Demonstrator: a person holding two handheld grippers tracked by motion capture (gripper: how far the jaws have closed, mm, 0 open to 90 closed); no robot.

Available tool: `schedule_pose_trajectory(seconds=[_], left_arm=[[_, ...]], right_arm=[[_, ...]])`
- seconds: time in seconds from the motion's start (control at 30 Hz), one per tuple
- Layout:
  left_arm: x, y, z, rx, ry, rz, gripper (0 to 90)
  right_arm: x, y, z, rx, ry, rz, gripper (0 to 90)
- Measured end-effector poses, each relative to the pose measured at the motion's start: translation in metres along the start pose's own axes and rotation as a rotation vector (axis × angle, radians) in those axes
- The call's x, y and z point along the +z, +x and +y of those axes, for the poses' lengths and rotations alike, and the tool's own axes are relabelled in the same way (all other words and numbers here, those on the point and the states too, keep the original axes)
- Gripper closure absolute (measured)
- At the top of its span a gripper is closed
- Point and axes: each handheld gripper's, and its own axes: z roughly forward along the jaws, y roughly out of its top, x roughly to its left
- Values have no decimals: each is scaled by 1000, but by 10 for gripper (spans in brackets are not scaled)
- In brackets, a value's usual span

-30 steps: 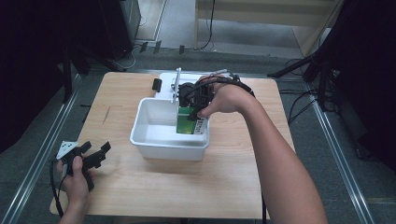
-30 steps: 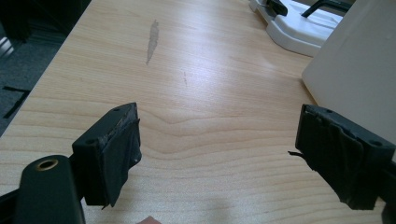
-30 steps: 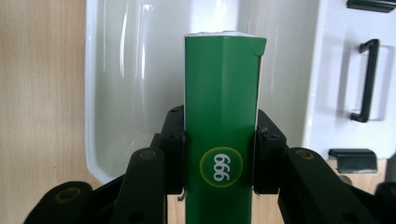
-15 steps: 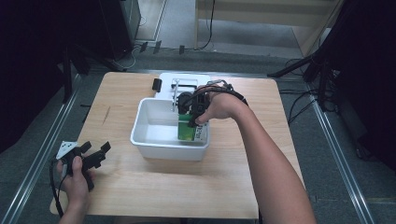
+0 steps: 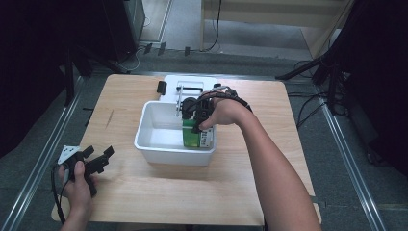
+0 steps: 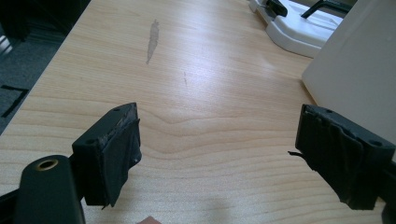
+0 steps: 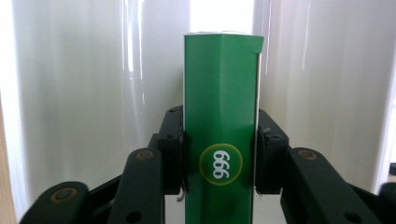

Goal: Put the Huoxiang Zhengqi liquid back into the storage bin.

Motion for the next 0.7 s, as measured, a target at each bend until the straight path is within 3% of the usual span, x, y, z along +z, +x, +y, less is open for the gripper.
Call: schedule_pose_trajectory(seconds=[0.03,0.13,0.17,0.23,0.27,0.37,0.4,0.43,0.5,0.53,0.6,0.63,0.7], left_arm=[[0,0,0,0,0,0,151],[0,0,0,-1,0,-1,151],[0,0,0,-1,0,-1,151],[0,0,0,-1,1,0,151],[0,0,0,-1,1,-1,151],[0,0,0,-3,1,0,151],[0,0,0,-3,1,-1,151],[0,1,0,-3,1,-1,151],[0,1,0,-5,1,-1,151],[0,1,0,-5,1,-1,151],[0,1,0,-6,2,-2,151],[0,1,0,-6,2,-2,151],[0,1,0,-6,3,-2,151]], right_arm=[[0,0,0,4,0,2,623],[-1,1,0,18,-6,6,481],[-1,1,0,18,-6,6,481],[-1,1,1,76,1,8,381],[-4,2,0,106,0,-21,337],[-6,3,1,130,-25,-47,270],[-8,3,1,139,-43,-53,242],[-13,5,0,179,-94,-52,188],[-14,6,-1,201,-105,-57,156],[-16,6,-2,246,-111,-62,102],[-17,5,-4,278,-131,-68,0],[-17,5,-4,278,-131,-68,0],[-21,3,-8,325,-203,-63,0]])
